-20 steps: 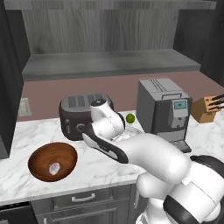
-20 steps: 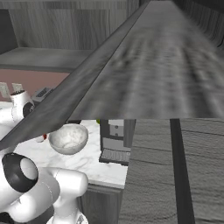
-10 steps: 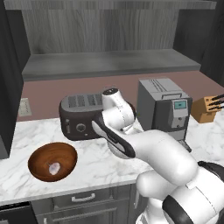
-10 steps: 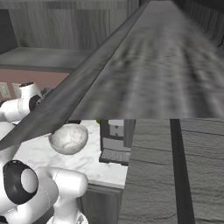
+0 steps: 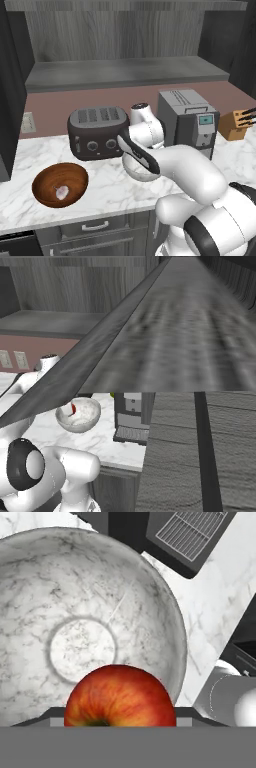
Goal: Pick both bowls and place them on the counter. Then place the garlic in one bowl and place the apple in the other bowl.
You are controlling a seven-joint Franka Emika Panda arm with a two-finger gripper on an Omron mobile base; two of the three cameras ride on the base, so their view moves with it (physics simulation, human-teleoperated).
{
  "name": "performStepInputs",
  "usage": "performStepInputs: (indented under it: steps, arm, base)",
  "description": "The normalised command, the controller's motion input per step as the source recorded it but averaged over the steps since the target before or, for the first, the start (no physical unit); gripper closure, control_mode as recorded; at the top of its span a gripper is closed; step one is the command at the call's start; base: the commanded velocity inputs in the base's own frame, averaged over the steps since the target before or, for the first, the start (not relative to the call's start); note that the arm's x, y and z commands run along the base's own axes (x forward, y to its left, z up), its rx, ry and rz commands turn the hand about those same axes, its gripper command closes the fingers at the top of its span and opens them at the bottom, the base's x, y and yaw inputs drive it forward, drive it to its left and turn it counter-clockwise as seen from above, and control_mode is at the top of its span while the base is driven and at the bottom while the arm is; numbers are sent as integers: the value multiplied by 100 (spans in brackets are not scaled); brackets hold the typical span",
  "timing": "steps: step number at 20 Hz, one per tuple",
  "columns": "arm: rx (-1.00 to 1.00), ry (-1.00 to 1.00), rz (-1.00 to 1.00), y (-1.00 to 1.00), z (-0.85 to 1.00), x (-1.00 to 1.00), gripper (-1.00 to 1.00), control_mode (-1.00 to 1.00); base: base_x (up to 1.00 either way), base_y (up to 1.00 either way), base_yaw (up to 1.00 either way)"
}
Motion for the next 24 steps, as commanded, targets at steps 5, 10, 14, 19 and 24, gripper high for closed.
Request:
performStepInputs:
  steps: [5, 10, 14, 19, 24]
  arm:
    - [0, 15, 0, -22, -31, 28, 100, -100]
    - [0, 10, 0, -6, -30, 41, 100, -100]
    - [2, 3, 0, -5, -22, 20, 100, -100]
    - [2, 0, 0, -1, -27, 6, -100, -100]
    - [0, 0, 0, 4, -8, 0, -100, -100]
  base:
    - [0, 0, 0]
    - [0, 0, 0]
    - [0, 0, 0]
    - [0, 0, 0]
    - [0, 0, 0]
